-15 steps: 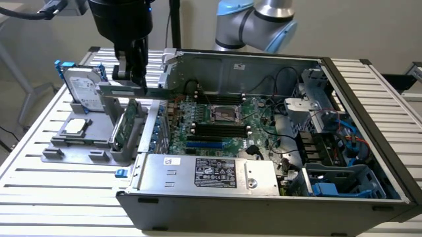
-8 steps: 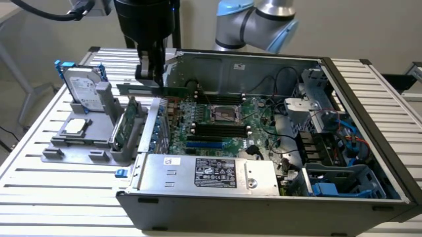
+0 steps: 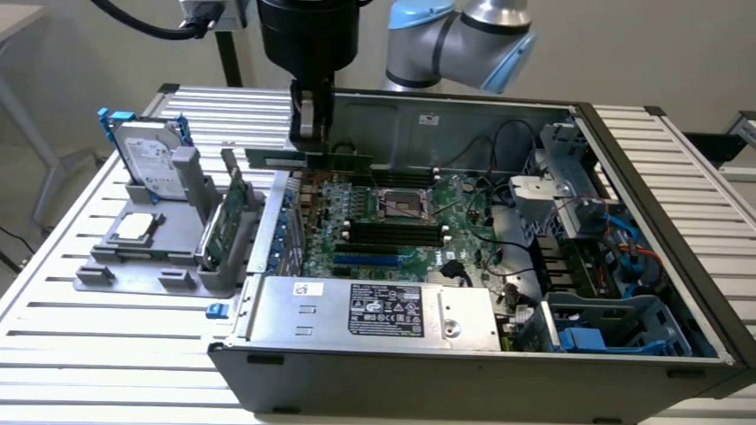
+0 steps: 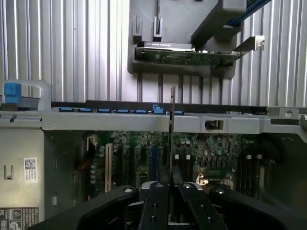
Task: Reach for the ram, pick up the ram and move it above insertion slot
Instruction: 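Pick up the ram and move it above insertion slot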
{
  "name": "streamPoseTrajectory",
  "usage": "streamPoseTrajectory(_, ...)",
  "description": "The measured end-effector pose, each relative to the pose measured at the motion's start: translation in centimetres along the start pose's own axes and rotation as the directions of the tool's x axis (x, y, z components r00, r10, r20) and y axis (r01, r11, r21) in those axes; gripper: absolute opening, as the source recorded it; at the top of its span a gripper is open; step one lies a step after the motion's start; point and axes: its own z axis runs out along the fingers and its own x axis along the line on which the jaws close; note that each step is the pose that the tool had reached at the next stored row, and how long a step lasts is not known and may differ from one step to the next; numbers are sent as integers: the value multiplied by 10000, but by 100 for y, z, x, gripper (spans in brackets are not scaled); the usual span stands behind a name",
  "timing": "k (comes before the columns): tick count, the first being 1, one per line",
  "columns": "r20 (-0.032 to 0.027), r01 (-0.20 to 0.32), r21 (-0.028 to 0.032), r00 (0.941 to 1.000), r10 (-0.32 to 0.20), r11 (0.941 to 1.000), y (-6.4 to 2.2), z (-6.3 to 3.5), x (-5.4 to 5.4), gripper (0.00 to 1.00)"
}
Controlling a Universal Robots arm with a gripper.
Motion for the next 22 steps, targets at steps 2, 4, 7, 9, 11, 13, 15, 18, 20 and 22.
streamPoseTrajectory(2,27,0,0,10000,0,10000,-91,-1,-6,14)
streamPoseTrajectory(4,55,1,-1,10000,-1,10000,-181,-3,-11,14)
streamPoseTrajectory(7,77,1,-6,10000,-1,10000,-320,-6,-20,14)
streamPoseTrajectory(9,83,1,-7,10000,-1,10000,-410,-5,-27,14)
streamPoseTrajectory(11,83,1,-8,10000,-1,10000,-485,-1,-43,14)
streamPoseTrajectory(13,83,0,-9,10000,0,10000,-558,6,-67,14)
streamPoseTrajectory(15,83,1,-8,10000,-1,10000,-617,14,-102,14)
streamPoseTrajectory(18,83,1,-8,10000,-1,10000,-693,28,-181,14)
streamPoseTrajectory(20,83,1,-8,10000,-1,10000,-736,39,-241,14)
streamPoseTrajectory(22,83,0,-8,10000,0,10000,-776,51,-309,14)
